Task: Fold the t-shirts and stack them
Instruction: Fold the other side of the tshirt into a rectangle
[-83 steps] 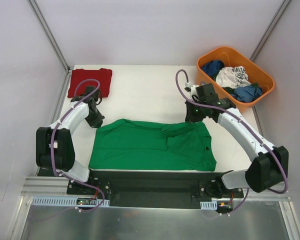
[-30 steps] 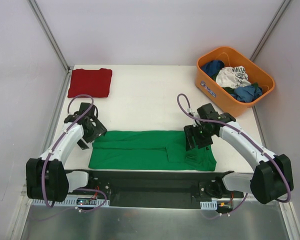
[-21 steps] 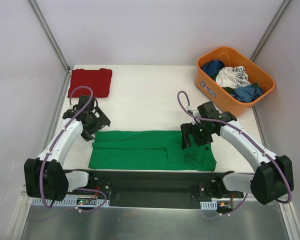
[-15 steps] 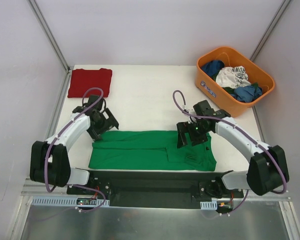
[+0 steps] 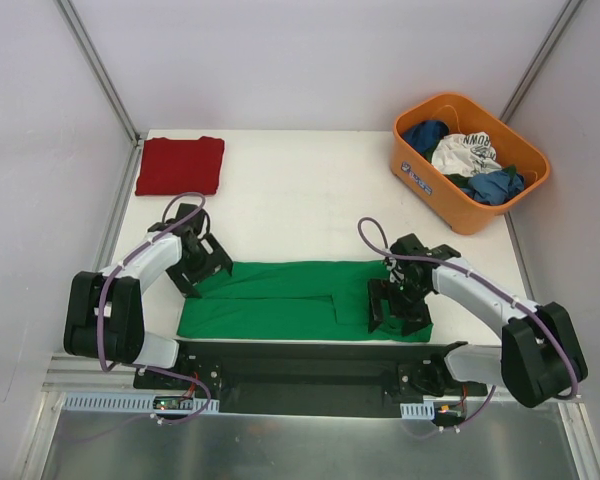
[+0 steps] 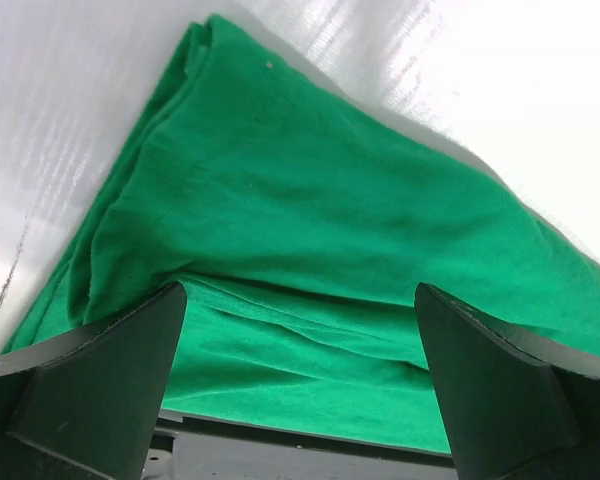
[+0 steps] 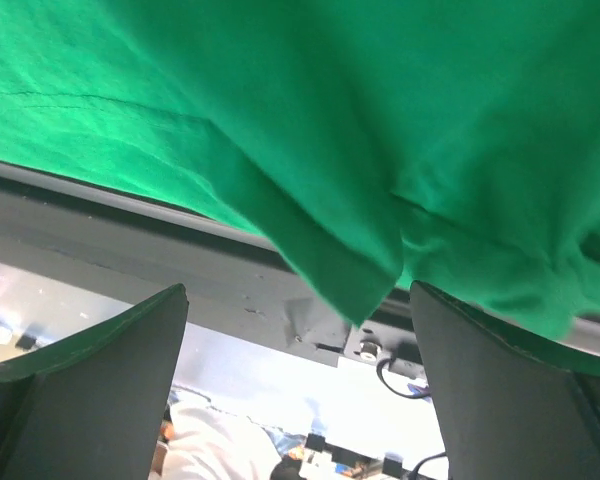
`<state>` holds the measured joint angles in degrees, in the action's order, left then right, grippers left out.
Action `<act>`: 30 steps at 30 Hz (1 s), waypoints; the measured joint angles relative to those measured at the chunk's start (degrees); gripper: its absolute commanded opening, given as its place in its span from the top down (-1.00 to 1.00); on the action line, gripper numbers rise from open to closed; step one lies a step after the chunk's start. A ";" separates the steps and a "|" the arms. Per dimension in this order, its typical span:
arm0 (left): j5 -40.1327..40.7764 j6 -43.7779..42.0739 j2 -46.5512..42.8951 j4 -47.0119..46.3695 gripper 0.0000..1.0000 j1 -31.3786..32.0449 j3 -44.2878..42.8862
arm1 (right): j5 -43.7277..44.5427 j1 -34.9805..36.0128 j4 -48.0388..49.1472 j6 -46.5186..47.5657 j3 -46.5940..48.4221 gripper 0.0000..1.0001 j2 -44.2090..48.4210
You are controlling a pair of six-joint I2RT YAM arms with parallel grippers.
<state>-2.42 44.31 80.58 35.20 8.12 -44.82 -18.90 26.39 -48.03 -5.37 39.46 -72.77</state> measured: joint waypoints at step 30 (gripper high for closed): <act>7.15 -0.20 -7.80 4.52 -0.99 -6.73 -0.90 | -6.69 2.19 12.09 -1.49 -2.34 -0.93 -2.32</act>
<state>4.73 44.12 72.77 39.72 1.39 -45.71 -25.58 28.58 -35.94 -6.85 37.12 -75.09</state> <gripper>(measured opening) 0.993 0.966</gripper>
